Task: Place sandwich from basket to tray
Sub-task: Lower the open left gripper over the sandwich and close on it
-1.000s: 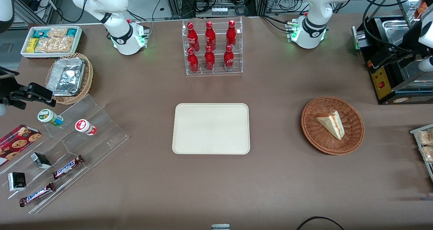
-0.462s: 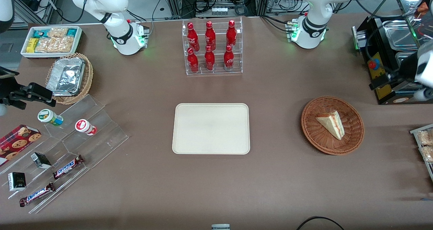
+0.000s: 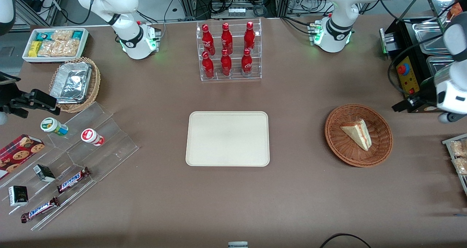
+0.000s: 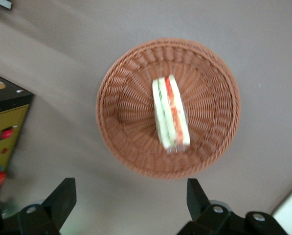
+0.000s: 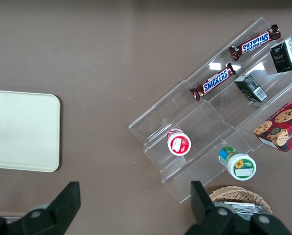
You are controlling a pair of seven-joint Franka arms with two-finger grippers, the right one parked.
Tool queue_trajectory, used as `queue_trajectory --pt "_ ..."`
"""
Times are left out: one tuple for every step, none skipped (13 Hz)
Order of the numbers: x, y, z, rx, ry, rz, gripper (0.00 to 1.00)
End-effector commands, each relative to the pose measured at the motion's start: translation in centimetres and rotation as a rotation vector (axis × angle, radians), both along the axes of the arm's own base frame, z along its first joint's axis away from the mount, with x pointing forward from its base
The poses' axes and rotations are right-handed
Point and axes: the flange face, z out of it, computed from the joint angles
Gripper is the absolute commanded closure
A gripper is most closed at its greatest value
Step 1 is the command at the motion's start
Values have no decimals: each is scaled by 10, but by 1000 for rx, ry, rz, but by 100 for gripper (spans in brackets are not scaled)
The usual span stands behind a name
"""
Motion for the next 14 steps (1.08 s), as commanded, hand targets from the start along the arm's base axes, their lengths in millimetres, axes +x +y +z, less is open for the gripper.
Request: queue_trajectory --pt "-13 -14 -44 10 -46 99 0" --pt "-11 -17 -59 18 -53 145 0" --pt "-6 -26 -73 23 -56 164 0" --pt "0 -37 -88 28 -56 188 0" --pt "5 -43 -100 32 -69 226 0" --pt "8 -46 -112 36 -77 266 0" --pt "11 -56 -124 39 -80 283 0" --pt "12 -64 -134 41 -80 282 0" --pt "11 -66 -141 41 -87 280 0" --pt "7 -66 -148 43 -89 278 0" --pt "4 -65 -156 44 -97 277 0" --pt "1 -65 -163 44 -100 274 0" --pt "-2 -65 -167 47 -97 270 0" --pt "-5 -64 -170 59 -93 256 0"
